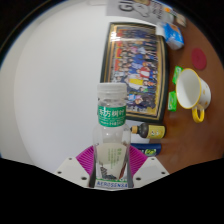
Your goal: Pour water
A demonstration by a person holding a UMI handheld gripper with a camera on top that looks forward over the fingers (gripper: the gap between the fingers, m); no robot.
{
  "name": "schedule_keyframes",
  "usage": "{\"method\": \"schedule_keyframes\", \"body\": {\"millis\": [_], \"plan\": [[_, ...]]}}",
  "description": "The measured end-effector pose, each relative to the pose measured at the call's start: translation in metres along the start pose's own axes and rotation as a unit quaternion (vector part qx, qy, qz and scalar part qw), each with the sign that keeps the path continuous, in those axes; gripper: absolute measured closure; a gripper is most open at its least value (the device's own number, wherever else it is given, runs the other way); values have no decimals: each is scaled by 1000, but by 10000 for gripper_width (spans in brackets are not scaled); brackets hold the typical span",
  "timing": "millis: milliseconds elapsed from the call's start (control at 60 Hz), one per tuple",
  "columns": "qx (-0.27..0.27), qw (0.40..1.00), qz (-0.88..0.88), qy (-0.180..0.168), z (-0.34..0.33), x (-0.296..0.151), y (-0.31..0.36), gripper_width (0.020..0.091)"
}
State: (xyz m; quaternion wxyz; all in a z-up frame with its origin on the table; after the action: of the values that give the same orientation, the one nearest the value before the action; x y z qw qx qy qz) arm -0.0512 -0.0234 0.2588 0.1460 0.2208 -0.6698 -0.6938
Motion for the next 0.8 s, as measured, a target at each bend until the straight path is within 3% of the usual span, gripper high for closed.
{"method": "schedule_keyframes", "body": {"millis": [117,317,433,600,800], "plan": [[-42,989,142,-21,4,-34,-25,673],[-108,948,300,-14,10,-56,-54,675],[-118,934,337,-12,11,-60,-62,674],[-97,939,330,10,11,-60,-65,674],[6,992,115,56,1,-73,-40,672]]}}
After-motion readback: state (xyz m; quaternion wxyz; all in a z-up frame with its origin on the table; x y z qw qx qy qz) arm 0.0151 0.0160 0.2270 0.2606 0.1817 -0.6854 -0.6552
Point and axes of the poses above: the point between the fingertips, and its own axes, seen from behind it with the camera up: y to the left, x down, z forward, the way the camera looks, the point moved 10 cm from there along -z, backward, against the way the camera looks, and after that the axes turned 11 degrees about y, right-handed, at the moved point
